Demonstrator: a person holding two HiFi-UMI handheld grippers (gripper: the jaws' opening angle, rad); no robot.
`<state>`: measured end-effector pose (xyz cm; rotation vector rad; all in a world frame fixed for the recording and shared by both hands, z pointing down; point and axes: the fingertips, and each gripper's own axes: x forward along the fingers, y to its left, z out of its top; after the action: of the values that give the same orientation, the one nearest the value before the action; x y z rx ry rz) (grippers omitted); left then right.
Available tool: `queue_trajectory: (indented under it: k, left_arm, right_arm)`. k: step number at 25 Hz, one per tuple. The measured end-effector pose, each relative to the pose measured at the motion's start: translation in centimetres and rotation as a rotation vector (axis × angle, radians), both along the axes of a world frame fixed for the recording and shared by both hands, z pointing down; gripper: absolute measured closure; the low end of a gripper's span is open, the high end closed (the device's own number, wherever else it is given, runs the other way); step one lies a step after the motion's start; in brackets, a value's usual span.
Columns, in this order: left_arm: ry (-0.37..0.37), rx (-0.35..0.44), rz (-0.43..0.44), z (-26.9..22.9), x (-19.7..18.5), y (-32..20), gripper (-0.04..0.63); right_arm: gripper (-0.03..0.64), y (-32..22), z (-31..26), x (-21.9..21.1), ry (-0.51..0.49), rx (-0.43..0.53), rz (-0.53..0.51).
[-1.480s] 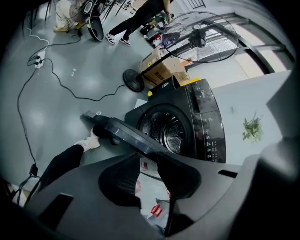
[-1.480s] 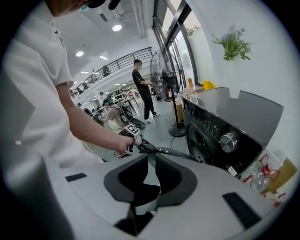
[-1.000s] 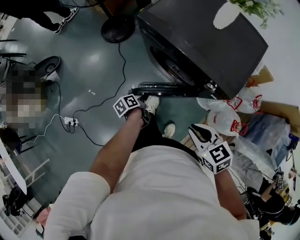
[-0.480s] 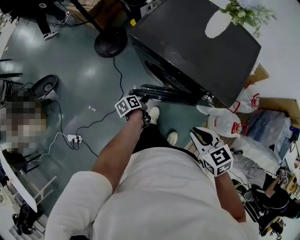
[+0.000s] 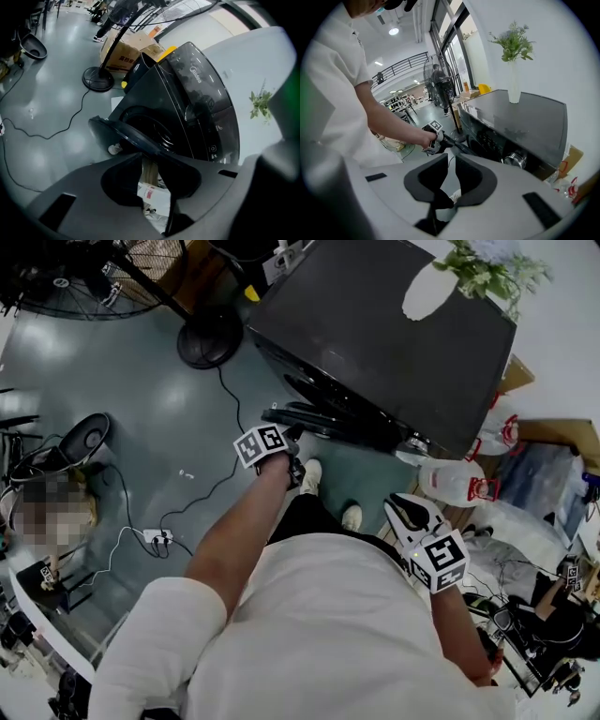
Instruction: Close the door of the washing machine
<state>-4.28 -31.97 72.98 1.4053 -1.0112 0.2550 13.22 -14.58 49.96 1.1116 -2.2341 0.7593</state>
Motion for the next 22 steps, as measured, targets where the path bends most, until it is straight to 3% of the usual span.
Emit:
queue_trajectory:
  k: [22]
  left_arm:
    - [0.010,0.051,0.186,-0.6,4.4,-7.4,0.483]
  right_arm:
    - [0.557,-3.3,0.1,1.1,0.013,-0.020,0.157]
